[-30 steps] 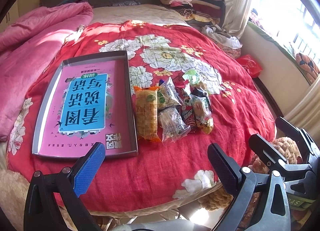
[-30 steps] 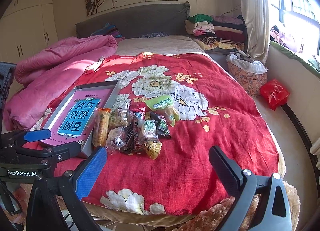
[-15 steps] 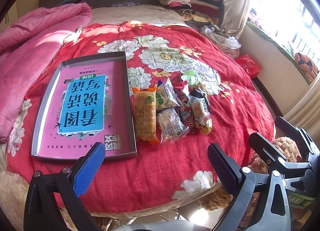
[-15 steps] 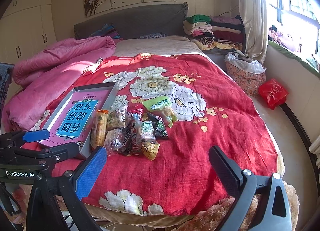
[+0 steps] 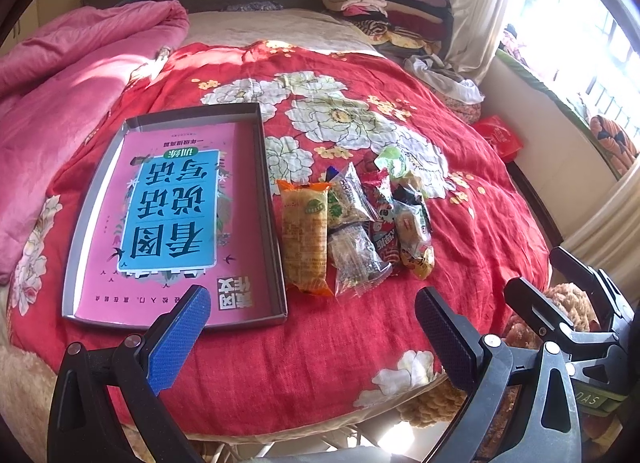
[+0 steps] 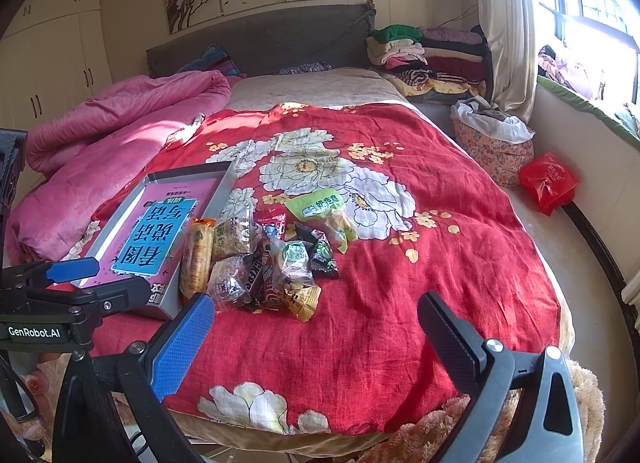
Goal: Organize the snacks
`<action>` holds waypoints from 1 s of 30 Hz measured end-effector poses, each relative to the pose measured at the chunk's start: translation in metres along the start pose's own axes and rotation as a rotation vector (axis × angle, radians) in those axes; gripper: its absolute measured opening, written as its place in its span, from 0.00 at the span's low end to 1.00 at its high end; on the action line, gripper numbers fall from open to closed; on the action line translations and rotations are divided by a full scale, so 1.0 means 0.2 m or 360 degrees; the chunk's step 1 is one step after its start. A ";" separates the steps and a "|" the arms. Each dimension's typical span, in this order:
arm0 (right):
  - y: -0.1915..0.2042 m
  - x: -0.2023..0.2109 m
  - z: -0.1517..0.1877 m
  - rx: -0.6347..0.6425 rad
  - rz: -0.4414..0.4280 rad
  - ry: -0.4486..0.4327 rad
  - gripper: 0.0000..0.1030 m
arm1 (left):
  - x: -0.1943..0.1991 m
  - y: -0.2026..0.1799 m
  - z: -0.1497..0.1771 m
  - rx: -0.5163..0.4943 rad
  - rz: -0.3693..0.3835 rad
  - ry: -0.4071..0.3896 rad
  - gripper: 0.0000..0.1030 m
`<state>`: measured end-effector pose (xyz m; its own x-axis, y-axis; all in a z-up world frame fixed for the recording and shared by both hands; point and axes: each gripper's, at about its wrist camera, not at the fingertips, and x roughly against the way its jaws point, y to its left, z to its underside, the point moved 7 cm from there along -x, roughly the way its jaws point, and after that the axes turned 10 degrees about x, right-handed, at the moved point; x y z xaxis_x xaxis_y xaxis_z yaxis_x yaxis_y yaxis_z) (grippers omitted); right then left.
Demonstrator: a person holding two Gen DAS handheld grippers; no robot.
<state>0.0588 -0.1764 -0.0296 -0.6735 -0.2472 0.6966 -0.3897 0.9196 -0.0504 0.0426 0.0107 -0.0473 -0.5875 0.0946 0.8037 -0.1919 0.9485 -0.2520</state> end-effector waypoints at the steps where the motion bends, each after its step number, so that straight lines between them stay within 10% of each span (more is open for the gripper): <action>1: 0.00 0.00 0.00 0.0001 -0.0005 0.0001 1.00 | 0.00 0.01 -0.01 0.0002 0.0005 -0.0001 0.99; 30: 0.05 -0.22 -0.01 0.0032 -0.0145 0.0071 1.00 | -0.23 0.05 -0.16 0.0050 0.0137 0.0082 0.99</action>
<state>0.0852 -0.1552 -0.0600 -0.6063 -0.3152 0.7301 -0.4608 0.8875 0.0005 0.0932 0.0253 -0.0683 -0.5617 0.1916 0.8048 -0.1675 0.9263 -0.3375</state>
